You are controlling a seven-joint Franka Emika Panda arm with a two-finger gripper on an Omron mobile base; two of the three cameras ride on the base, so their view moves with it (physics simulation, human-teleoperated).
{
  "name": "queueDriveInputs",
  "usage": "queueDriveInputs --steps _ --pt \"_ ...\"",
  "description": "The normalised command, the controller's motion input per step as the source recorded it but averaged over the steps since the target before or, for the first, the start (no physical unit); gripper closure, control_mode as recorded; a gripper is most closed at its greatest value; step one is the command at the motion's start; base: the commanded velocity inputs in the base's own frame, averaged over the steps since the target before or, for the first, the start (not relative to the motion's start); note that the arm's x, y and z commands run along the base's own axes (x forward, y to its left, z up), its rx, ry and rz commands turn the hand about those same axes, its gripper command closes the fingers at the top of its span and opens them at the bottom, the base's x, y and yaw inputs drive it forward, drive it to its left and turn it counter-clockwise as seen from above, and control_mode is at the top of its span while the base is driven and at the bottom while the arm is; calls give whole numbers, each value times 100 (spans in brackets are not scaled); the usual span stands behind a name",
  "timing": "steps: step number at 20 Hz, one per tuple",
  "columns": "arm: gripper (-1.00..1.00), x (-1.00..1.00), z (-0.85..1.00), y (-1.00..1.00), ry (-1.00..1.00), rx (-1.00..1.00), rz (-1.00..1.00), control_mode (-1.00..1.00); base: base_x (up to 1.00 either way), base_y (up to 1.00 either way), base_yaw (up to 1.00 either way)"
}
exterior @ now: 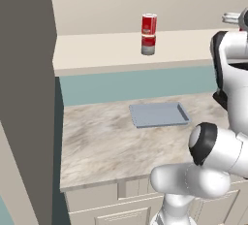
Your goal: Stack two cans on top of the other two cans in the cabinet.
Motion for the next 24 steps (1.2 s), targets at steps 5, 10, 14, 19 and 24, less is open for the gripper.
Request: queueDriveInputs --steps 5,10,14,19,24 --pt "100 1 -2 -29 0 0 0 -100 0 0 0" --pt "100 8 -9 -18 -1 0 0 -100 0 0 0" --pt "100 21 -3 -21 0 0 0 -100 0 0 0" --pt "100 26 0 -19 0 0 0 -100 0 0 0" --pt "100 27 0 -20 0 0 0 -100 0 0 0"
